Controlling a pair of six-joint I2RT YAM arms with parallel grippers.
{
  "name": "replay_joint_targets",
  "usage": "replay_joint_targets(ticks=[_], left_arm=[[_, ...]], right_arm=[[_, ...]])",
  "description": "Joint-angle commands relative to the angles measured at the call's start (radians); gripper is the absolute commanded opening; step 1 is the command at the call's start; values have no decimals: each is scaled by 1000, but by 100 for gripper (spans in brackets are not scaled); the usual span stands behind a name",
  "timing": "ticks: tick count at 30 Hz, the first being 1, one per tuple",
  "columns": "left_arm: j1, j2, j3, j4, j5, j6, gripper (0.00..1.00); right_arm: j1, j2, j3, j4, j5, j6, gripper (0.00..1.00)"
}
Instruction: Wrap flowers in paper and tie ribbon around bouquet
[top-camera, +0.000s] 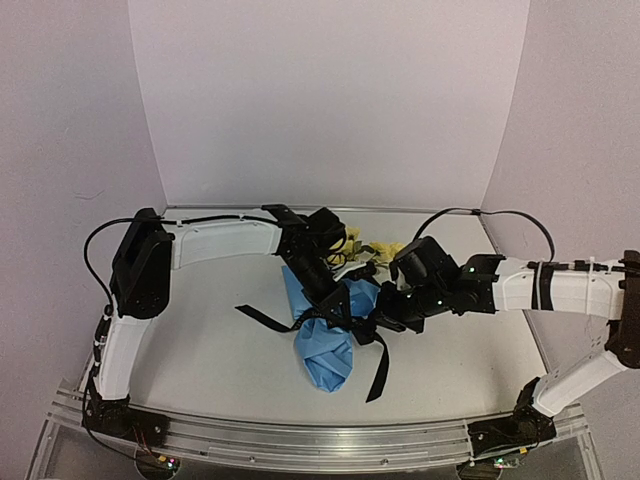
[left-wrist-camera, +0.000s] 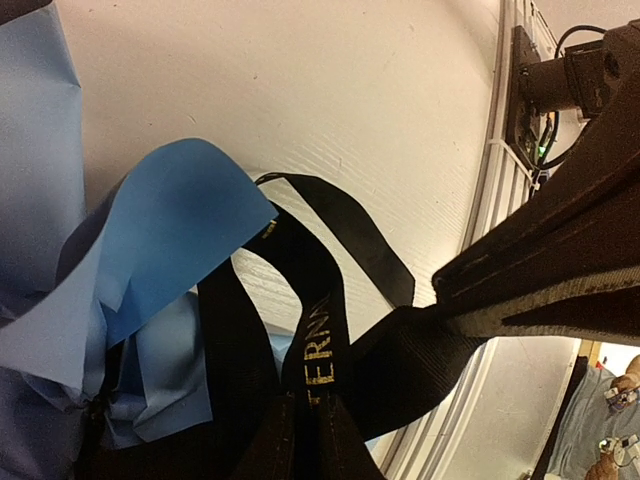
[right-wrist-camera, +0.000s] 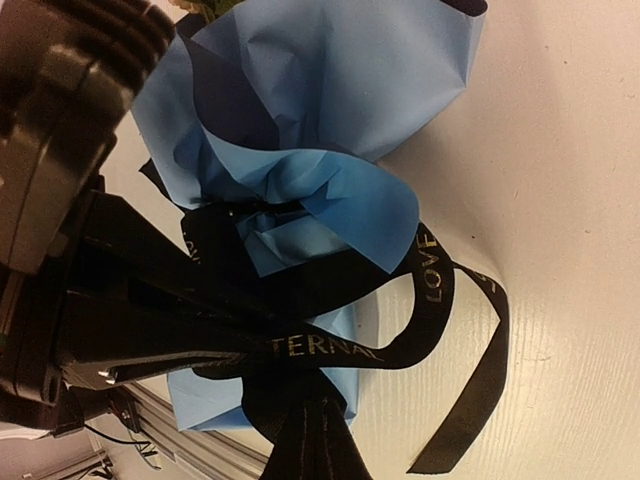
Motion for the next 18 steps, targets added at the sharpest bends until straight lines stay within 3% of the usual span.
replay_joint_targets(ticks=[1, 8, 11, 14, 18], left_arm=[[-5, 3, 11, -9, 4, 13, 9], [-3, -36, -67, 61, -28, -12, 6], [-3, -47, -80, 76, -34, -14, 6], [-2, -61, -91, 96, -39, -18, 6], [3, -84, -110, 124, -35, -21, 5]], right_arm=[[19, 34, 4, 16, 2, -21, 0], [69, 9, -17, 16, 9, -101, 0], [73, 7, -33, 13, 0, -113, 6], [73, -11, -57, 8, 14, -109, 21], [72, -68, -86, 6, 61, -82, 27]])
